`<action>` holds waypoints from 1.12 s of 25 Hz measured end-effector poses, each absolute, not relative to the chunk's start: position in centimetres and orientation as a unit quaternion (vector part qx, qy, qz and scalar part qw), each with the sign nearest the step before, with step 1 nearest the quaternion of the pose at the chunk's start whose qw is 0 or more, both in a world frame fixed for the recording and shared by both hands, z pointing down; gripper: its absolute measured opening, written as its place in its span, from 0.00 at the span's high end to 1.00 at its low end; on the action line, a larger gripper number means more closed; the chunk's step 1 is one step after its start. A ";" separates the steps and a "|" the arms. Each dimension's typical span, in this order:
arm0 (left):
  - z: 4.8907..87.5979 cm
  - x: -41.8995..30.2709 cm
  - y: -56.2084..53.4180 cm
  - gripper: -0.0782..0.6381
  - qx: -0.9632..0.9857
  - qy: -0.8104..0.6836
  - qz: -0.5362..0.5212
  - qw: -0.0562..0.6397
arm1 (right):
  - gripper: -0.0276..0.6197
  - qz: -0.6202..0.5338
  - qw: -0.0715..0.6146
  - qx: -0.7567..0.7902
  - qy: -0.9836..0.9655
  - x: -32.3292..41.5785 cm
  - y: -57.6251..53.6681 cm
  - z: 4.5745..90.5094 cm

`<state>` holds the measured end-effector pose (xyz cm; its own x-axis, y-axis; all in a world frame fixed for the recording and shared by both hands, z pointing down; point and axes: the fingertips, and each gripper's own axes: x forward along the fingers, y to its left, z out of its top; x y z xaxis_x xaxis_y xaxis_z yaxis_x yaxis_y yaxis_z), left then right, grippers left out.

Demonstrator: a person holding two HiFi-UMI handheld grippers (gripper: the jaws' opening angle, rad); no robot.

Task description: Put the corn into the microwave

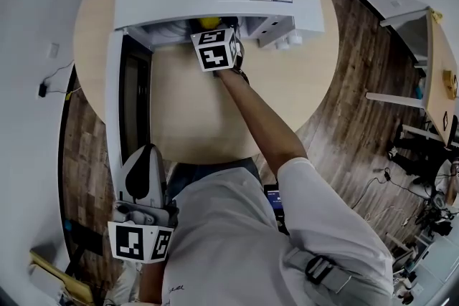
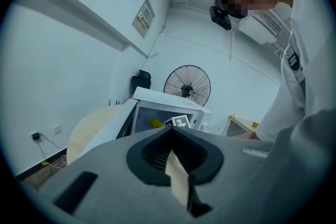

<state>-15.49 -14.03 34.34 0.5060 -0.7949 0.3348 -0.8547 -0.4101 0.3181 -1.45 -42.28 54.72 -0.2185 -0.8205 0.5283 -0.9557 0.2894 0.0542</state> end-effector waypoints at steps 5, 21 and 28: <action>34.0 -15.4 -13.6 0.91 0.838 -0.493 0.063 0.225 | 0.49 0.152 0.233 0.578 -0.767 -0.9 -41.5 54.4; 33.4 -13.6 -13.3 0.91 0.856 -0.466 0.052 0.217 | 0.53 0.172 0.216 0.574 -0.771 0.5 -38.2 52.2; 32.9 -13.3 -13.1 0.91 0.862 -0.458 0.046 0.213 | 0.59 0.182 0.207 0.574 -0.771 1.4 -36.4 51.1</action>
